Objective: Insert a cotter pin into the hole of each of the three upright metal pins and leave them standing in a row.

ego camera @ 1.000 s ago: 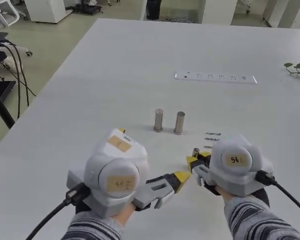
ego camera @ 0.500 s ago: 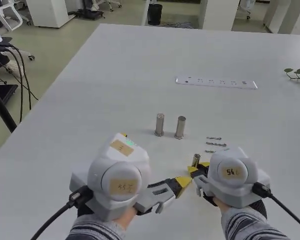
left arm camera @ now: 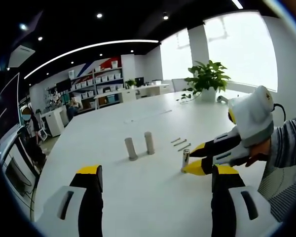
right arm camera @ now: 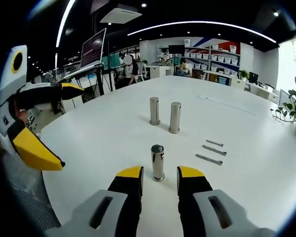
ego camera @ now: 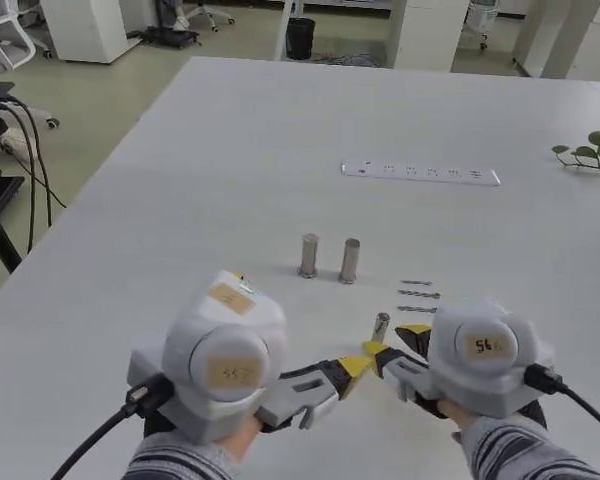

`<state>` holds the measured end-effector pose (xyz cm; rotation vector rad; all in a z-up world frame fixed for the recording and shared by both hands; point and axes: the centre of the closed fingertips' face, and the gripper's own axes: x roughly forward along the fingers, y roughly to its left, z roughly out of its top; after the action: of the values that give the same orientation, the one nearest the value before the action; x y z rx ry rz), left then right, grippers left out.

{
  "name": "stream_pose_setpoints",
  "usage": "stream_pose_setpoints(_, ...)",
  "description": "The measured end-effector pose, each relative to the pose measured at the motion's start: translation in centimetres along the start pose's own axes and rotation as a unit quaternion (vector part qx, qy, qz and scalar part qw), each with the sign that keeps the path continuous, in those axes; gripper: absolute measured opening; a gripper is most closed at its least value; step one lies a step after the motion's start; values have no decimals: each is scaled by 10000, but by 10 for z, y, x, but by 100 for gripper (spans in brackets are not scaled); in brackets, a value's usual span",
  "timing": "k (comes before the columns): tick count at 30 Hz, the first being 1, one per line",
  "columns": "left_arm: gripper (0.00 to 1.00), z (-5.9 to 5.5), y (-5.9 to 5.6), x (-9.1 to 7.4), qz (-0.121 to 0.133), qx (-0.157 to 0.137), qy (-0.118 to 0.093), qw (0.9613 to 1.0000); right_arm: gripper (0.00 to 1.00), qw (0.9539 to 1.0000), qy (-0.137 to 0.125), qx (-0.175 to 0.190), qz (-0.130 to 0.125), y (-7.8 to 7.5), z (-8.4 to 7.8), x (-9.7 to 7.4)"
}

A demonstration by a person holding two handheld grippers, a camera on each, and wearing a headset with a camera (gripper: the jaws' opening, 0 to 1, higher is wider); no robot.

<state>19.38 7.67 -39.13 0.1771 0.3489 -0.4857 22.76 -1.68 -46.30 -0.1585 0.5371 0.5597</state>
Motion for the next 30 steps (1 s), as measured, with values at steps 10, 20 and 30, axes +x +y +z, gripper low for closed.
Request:
stream_pose_setpoints(10, 90, 0, 0, 0, -7, -45, 8, 10000, 25, 9993, 258, -219, 151, -24, 1, -14)
stream_pose_setpoints(20, 90, 0, -1, 1, -25, -86, 15, 10000, 24, 9977, 364, -509, 278, -50, 12, -14)
stream_pose_setpoints(30, 90, -1, -5, 2, -99, -89, 47, 9999, 20, 9928, 723, -849, 446, -78, 21, 0)
